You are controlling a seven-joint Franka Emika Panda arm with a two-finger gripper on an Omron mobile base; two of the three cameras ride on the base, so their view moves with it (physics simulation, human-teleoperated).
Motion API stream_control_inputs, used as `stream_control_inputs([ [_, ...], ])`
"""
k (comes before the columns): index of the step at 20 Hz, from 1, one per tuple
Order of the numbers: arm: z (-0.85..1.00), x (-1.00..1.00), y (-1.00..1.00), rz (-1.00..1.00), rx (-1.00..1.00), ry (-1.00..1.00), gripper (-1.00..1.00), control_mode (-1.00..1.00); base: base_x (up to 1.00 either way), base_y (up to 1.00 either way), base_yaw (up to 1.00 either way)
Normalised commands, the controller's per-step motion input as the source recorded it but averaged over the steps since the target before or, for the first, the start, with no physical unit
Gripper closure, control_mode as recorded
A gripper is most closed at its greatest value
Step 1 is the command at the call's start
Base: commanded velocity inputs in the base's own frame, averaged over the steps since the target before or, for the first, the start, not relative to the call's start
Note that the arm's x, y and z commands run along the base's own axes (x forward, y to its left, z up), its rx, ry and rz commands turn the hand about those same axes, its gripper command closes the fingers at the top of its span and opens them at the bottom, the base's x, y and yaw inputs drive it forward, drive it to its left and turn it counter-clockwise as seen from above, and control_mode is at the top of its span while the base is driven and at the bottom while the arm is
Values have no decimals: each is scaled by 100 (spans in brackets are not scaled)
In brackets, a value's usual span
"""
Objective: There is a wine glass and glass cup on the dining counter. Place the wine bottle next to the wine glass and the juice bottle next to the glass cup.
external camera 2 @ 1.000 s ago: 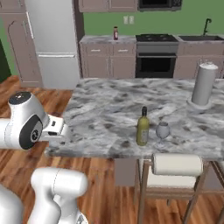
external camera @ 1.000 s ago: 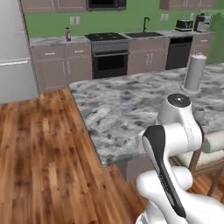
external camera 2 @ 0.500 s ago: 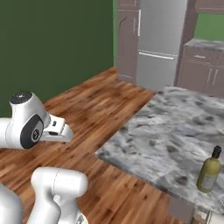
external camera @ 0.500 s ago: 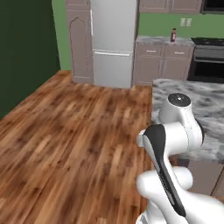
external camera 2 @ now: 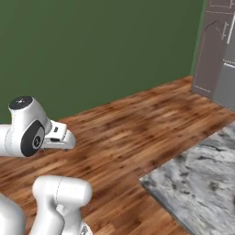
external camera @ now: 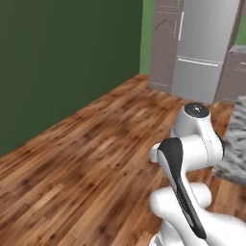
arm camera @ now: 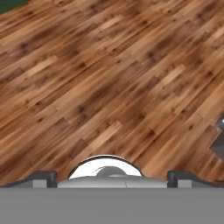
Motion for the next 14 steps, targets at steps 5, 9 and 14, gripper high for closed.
stream_control_inputs([
  [5, 0, 0, 0, 0, 0, 0, -100, 100, 62, 25, -3],
  [9, 0, 0, 0, 0, 0, 0, -100, 100, 78, 16, -9],
  [14, 0, 0, 0, 0, 0, 0, -100, 100, 83, 12, -4],
])
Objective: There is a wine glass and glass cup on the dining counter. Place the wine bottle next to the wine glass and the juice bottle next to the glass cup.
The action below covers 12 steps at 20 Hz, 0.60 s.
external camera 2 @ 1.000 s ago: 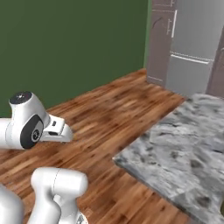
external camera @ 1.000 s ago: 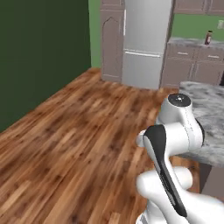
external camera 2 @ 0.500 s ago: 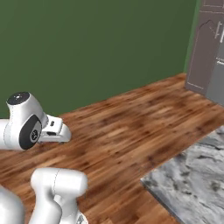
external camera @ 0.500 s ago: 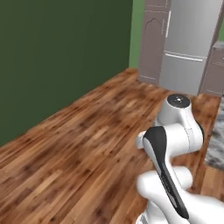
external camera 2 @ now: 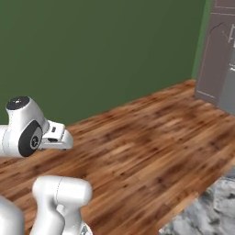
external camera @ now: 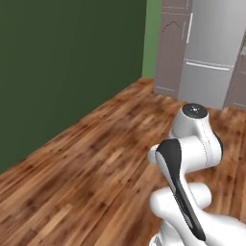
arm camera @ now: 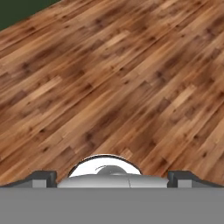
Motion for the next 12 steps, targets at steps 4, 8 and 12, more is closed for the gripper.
stream_control_inputs([
  [4, 0, 0, 0, 0, 0, 0, -100, 100, 84, 10, -3],
  [8, 0, 0, 0, 0, 0, 0, -100, 100, 84, 10, -2],
  [12, 0, 0, 0, 0, 0, 0, -100, 100, 83, 10, -4],
])
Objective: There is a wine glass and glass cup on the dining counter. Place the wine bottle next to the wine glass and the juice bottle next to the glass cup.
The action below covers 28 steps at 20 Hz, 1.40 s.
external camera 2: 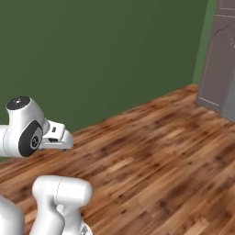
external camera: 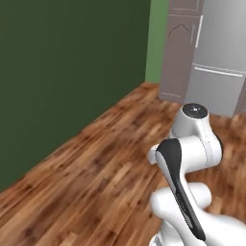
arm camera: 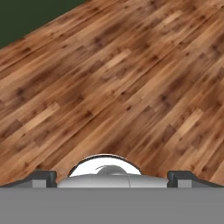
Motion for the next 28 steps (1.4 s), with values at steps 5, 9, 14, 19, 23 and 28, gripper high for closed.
stream_control_inputs([
  [5, 0, 0, 0, 0, 0, 0, -100, 100, 70, 13, -27],
  [9, 0, 0, 0, 0, 0, 0, -100, 100, 57, 17, -47],
  [14, 0, 0, 0, 0, 0, 0, -100, 100, 56, 17, -49],
  [19, 0, 0, 0, 0, 0, 0, -100, 100, 62, 14, -41],
  [23, 0, 0, 0, 0, 0, 0, -100, 100, 71, 11, -27],
  [28, 0, 0, 0, 0, 0, 0, -100, 100, 73, 11, -22],
])
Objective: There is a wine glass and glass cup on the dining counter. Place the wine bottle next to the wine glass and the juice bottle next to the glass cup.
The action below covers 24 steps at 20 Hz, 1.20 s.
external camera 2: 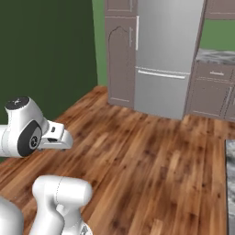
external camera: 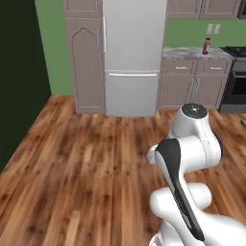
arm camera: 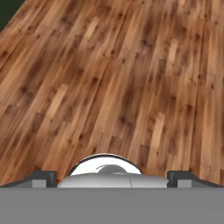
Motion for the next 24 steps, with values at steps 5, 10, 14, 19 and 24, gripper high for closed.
stream_control_inputs([
  [5, 0, 0, 0, 0, 0, 0, -100, 100, 78, 9, -16],
  [10, 0, 0, 0, 0, 0, 0, -100, 100, 79, 8, -13],
  [14, 0, 0, 0, 0, 0, 0, -100, 100, 79, 8, -13],
  [19, 0, 0, 0, 0, 0, 0, -100, 100, 78, 7, -13],
  [24, 0, 0, 0, 0, 0, 0, -100, 100, 75, 8, -17],
])
